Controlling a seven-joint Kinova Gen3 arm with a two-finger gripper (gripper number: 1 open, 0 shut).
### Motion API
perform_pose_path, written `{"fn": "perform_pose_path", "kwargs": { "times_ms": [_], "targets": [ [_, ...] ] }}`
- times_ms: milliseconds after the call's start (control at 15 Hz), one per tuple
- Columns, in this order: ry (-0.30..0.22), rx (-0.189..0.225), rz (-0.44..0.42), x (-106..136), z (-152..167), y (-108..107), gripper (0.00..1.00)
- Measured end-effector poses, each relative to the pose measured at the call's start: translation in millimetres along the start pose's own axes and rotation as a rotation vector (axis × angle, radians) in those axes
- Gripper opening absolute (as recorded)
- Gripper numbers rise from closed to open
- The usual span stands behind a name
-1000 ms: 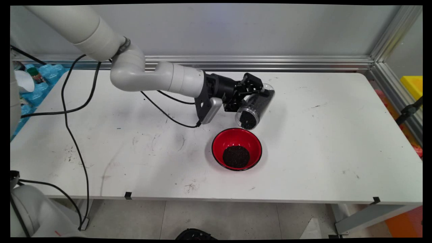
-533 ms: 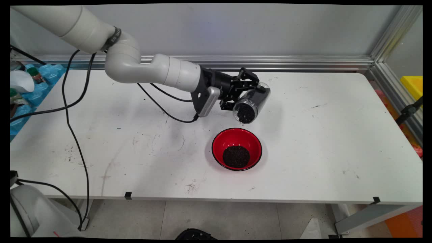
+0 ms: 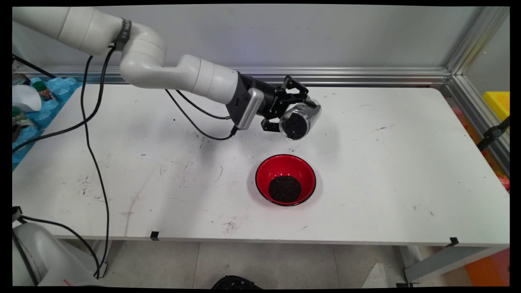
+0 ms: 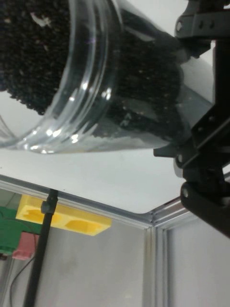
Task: Pour the black seasoning powder in the red bowl
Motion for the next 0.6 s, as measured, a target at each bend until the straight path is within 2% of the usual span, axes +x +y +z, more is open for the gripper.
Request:
{"fn": "perform_pose_path", "kwargs": {
  "times_ms": [333, 400, 467, 600],
  "targets": [
    [-0.011, -0.01, -0.101, -6.8, -4.2, -5.9, 0.0],
    [-0.008, 0.0, -0.134, -6.8, -3.9, -8.4, 0.0],
    [0.017, 0.03, -0.179, -4.4, -4.6, -14.3, 0.0],
    [0.149, 0.151, -0.263, 8.6, -11.0, -37.8, 0.0]
  ]
}}
